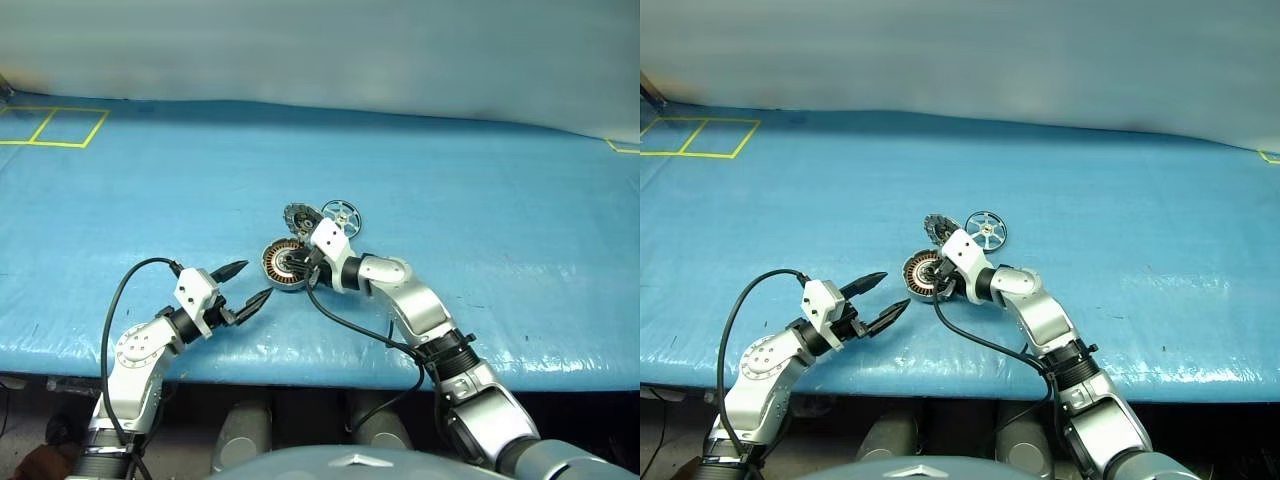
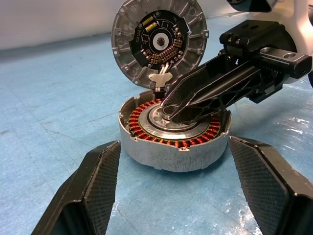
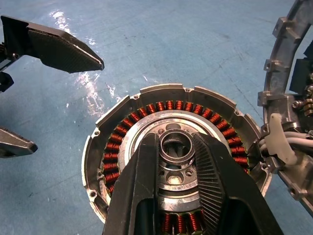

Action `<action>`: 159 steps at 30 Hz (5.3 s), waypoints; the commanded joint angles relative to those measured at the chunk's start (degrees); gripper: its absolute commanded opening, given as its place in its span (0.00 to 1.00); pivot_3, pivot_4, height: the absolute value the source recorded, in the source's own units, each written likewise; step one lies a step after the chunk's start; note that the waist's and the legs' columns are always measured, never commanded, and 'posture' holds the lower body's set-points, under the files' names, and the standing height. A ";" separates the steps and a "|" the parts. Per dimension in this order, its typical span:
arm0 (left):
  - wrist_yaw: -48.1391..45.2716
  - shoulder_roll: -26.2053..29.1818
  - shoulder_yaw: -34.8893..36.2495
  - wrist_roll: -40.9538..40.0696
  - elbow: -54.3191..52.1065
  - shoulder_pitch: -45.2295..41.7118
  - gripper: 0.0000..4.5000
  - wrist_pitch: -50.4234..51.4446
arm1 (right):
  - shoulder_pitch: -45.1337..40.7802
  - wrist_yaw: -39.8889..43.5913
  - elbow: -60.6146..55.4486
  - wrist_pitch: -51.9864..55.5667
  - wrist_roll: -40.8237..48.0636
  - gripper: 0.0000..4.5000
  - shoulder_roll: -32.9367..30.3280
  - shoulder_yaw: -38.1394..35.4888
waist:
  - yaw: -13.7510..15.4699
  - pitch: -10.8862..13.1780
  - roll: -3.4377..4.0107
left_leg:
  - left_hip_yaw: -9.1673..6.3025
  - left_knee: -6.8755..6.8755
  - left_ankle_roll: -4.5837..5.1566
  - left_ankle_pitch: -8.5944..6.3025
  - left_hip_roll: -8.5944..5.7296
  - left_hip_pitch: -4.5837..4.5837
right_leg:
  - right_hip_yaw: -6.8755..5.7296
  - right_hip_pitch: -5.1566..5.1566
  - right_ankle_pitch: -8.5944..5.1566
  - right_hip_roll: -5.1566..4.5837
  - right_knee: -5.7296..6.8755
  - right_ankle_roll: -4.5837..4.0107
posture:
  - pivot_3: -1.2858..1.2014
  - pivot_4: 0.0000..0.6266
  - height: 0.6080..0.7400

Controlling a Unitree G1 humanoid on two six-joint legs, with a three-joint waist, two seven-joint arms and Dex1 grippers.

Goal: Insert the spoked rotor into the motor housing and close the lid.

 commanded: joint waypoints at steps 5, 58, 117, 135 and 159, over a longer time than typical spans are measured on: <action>-0.09 0.18 0.36 -0.02 0.46 -0.69 0.86 -1.79 | 0.30 0.16 -2.25 -0.61 -0.25 0.16 -0.16 0.13 | -0.01 0.00 0.00 | 0.00 0.00 0.00 0.00 0.00 0.00 | 0.00 0.00 0.00 0.00 0.00 0.00 | 0.52 0.24 1.00; 0.13 0.05 -0.36 0.20 0.82 -0.14 0.86 -1.84 | 1.69 1.44 -6.22 -1.08 2.94 0.91 0.96 -0.62 | -0.01 0.01 0.01 | 0.00 -0.09 -0.01 -0.01 0.00 -0.01 | 0.00 -0.05 -0.01 0.00 -0.02 -0.02 | 0.52 0.24 1.00; 0.80 1.07 1.06 -1.08 0.99 0.53 0.86 -1.95 | -8.17 -12.05 7.65 4.69 0.71 0.77 -5.95 -11.91 | 0.01 0.02 0.01 | 0.03 -0.08 0.00 -0.10 0.03 -0.16 | -0.07 -0.15 -0.03 -0.02 -0.11 -0.03 | 0.52 0.24 1.00; 1.46 1.26 0.78 -0.81 1.09 0.45 0.86 -2.33 | -8.36 -11.65 12.88 5.05 -1.90 0.68 -3.15 -9.90 | -0.27 0.01 0.03 | 0.05 -0.07 -0.01 -0.10 0.03 0.00 | -0.07 -0.02 -0.03 -0.02 -0.07 -0.03 | 0.52 0.24 1.00; 0.09 0.05 0.35 -1.81 3.12 -0.64 0.86 -3.58 | 0.82 -22.57 -8.71 12.28 -0.60 0.29 -3.49 -19.12 | 0.01 0.01 0.09 | 0.04 -0.06 0.00 -0.10 0.02 -0.02 | -0.06 -0.05 -0.04 -0.03 -0.04 -0.04 | 0.52 0.24 1.00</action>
